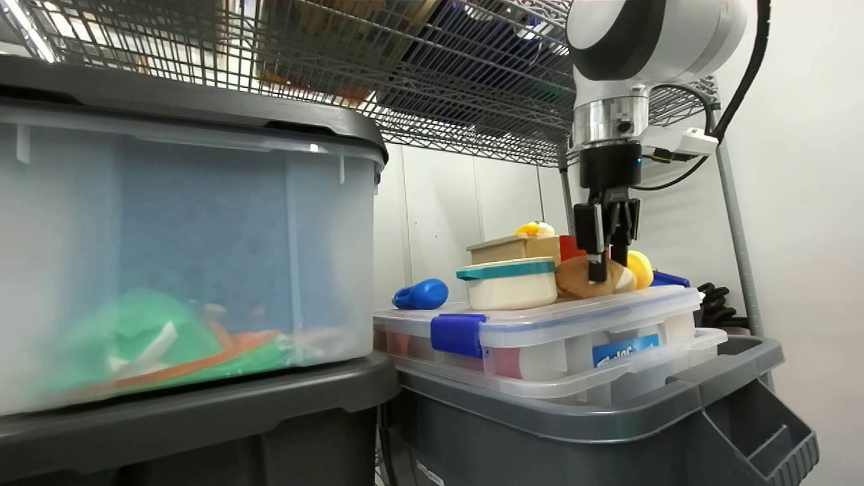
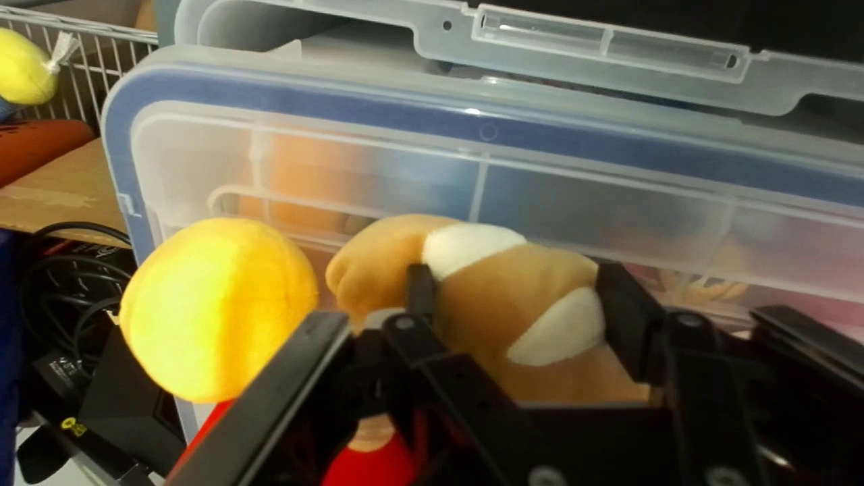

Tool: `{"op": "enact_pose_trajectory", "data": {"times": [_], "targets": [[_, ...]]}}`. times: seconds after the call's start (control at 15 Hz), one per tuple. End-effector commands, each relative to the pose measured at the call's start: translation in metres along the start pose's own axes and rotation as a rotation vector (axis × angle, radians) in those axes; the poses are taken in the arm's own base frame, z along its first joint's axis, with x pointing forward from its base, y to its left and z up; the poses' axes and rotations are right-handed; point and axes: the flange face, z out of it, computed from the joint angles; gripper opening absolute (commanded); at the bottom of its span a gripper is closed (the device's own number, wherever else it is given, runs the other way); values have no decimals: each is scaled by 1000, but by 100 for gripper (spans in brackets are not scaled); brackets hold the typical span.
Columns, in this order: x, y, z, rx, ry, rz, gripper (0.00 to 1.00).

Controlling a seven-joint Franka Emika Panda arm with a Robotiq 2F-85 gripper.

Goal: Put the brown object inside the pot

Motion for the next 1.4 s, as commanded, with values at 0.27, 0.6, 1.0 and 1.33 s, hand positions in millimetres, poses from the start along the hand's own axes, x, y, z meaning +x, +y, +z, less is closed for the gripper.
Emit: {"op": "enact_pose_trajectory", "data": {"times": [0.27, 0.6, 1.0, 1.33], "targets": [[7, -3, -2, 4, 10, -29, 3], [4, -7, -15, 3, 18, -29, 3], [3, -18, -39, -6, 44, -46, 3], [2, -21, -54, -17, 61, -51, 3]]}}
